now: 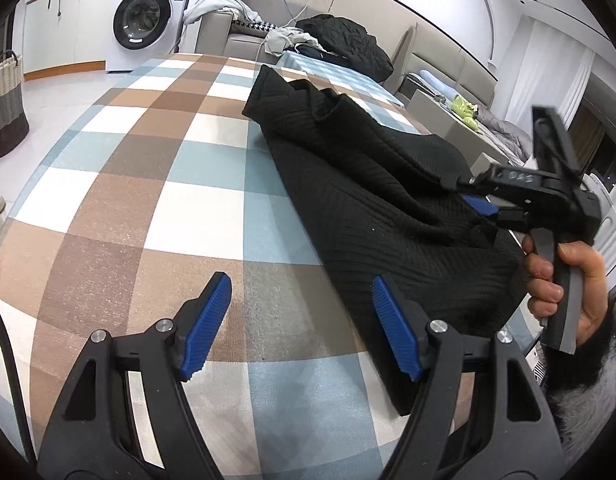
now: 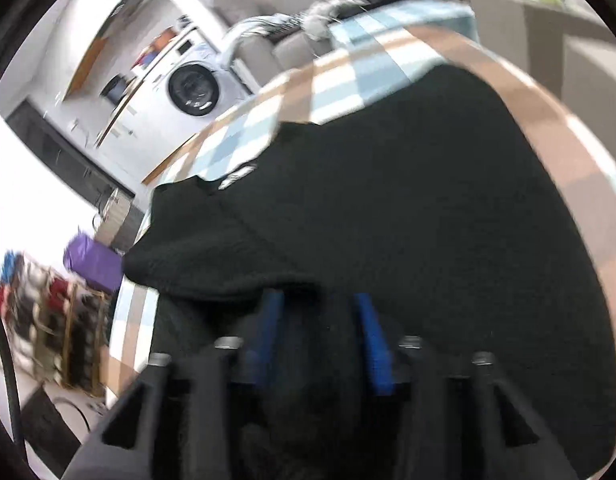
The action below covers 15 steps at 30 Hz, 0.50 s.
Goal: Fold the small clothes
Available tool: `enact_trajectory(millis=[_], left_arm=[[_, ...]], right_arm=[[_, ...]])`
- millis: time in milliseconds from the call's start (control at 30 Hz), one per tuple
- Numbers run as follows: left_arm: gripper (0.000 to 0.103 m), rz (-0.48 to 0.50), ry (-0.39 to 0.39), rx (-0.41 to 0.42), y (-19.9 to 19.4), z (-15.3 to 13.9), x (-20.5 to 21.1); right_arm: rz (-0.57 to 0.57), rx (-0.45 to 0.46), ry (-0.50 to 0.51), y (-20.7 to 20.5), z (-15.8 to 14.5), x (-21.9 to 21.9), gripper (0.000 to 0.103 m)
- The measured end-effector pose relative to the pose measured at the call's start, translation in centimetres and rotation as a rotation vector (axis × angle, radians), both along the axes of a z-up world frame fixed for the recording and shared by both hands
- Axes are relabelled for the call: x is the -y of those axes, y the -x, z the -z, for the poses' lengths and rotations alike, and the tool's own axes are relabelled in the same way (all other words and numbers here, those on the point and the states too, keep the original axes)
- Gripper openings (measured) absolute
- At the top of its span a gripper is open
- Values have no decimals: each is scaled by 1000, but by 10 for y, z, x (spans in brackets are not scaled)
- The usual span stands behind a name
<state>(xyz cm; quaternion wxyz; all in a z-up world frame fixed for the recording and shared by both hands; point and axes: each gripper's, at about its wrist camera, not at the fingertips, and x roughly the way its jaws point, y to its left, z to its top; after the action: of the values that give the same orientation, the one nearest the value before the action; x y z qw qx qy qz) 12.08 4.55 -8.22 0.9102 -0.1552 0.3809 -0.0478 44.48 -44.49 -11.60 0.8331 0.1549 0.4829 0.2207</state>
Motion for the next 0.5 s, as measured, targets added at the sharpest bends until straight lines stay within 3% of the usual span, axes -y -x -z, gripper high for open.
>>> enact_trajectory(millis=[267, 500], left_arm=[[71, -3, 13, -9, -5, 0, -4], [71, -8, -22, -7, -11, -6, -11]], right_arm=[[-171, 185, 177, 23, -33, -42, 63], [-262, 264, 338, 37, -46, -74, 66]])
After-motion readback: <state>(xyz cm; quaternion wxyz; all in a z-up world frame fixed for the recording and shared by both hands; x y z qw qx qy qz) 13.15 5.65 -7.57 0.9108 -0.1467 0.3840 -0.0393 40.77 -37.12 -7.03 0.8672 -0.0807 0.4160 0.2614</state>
